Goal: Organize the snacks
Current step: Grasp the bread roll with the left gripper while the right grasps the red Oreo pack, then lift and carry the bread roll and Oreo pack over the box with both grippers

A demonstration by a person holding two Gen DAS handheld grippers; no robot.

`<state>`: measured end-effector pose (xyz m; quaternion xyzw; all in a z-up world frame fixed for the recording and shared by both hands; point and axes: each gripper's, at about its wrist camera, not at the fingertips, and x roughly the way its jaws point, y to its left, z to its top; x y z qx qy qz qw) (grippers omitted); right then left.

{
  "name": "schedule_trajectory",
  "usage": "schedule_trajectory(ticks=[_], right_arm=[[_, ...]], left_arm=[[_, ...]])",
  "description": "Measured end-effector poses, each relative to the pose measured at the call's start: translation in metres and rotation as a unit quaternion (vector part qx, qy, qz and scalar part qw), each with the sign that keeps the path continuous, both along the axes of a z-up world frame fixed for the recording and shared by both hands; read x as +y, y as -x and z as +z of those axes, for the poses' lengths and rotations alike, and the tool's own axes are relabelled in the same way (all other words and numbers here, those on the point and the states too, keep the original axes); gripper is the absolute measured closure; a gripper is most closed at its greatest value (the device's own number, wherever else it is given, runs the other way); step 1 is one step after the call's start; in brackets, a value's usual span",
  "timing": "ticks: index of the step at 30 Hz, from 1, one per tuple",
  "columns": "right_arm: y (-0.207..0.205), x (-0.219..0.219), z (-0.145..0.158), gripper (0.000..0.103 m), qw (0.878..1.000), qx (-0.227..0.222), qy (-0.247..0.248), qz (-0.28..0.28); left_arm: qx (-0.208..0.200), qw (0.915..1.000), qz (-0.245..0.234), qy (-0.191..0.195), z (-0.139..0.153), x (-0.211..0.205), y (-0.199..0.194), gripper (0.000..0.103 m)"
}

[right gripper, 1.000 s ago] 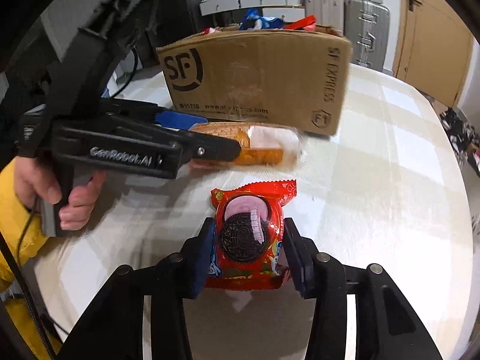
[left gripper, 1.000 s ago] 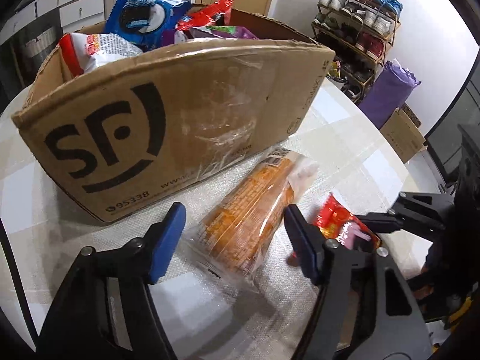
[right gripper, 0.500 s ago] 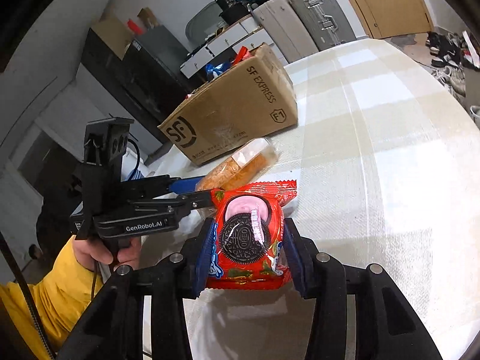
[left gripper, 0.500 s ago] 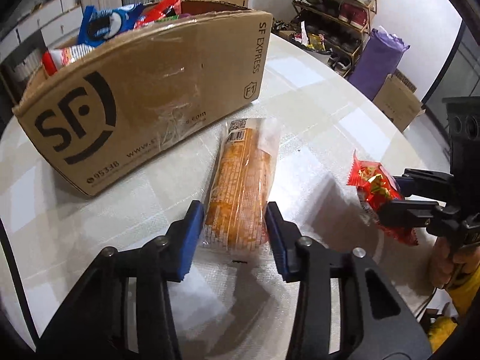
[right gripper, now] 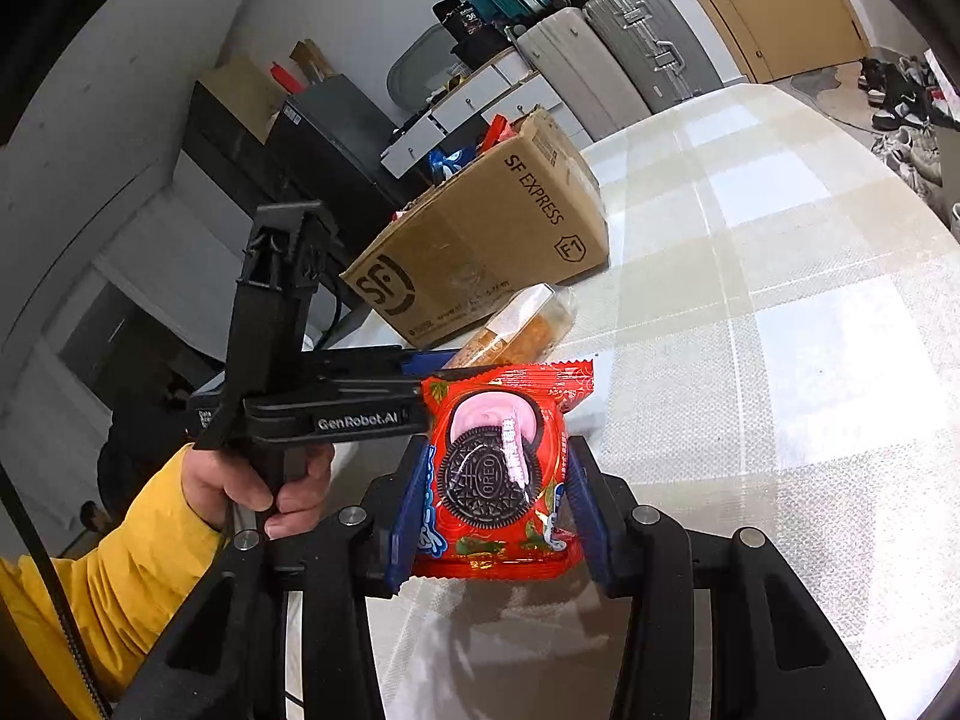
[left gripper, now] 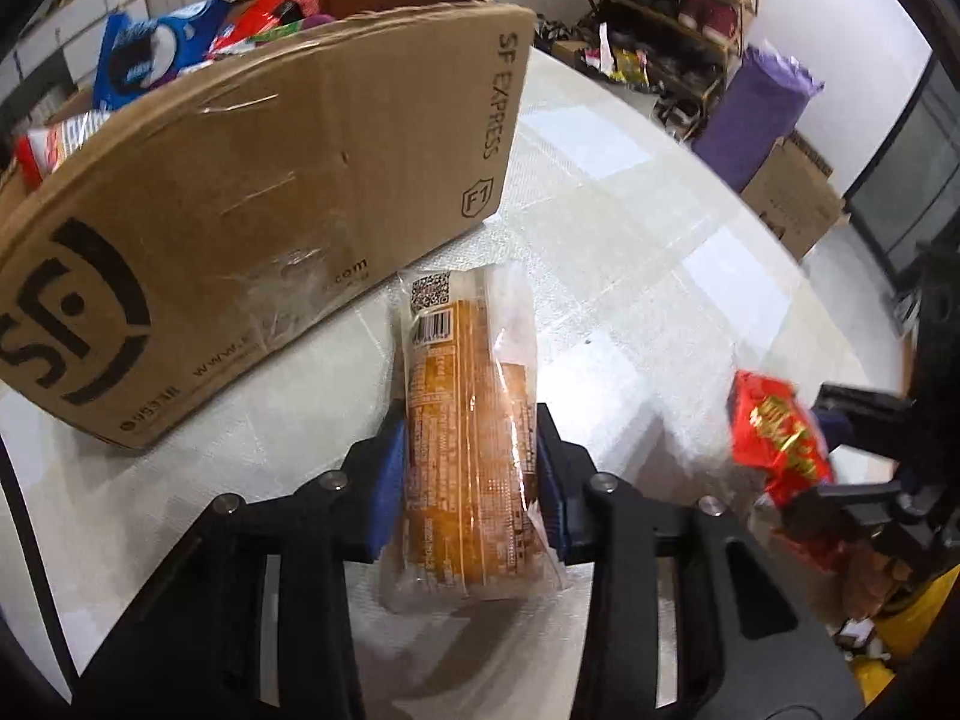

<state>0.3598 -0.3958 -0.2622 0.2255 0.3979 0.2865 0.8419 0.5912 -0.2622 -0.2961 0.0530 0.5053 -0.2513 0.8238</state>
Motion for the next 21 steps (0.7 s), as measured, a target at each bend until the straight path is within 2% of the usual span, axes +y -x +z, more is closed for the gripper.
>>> schedule_trajectory(ticks=[6, 9, 13, 17, 21], right_arm=[[0.001, 0.006, 0.002, 0.058, 1.0, -0.012, 0.013, 0.006], [0.001, 0.005, 0.002, 0.058, 1.0, -0.016, 0.015, 0.002], [0.008, 0.004, 0.008, 0.058, 0.998, -0.025, 0.042, -0.026], [0.017, 0.009, 0.016, 0.058, 0.999, -0.027, 0.036, -0.027], [0.032, 0.024, 0.032, 0.058, 0.998, -0.042, 0.038, -0.014]], left_arm=[[0.002, 0.9992, 0.03, 0.025, 0.0, 0.004, 0.011, 0.07], [-0.007, 0.9987, 0.036, 0.034, 0.003, 0.018, 0.039, 0.07], [-0.03, 0.9965, 0.06, 0.049, 0.02, 0.033, 0.075, 0.07], [-0.042, 0.991, 0.101, 0.076, 0.035, 0.051, 0.113, 0.07], [-0.061, 0.9883, 0.117, 0.076, 0.047, 0.067, 0.152, 0.07]])
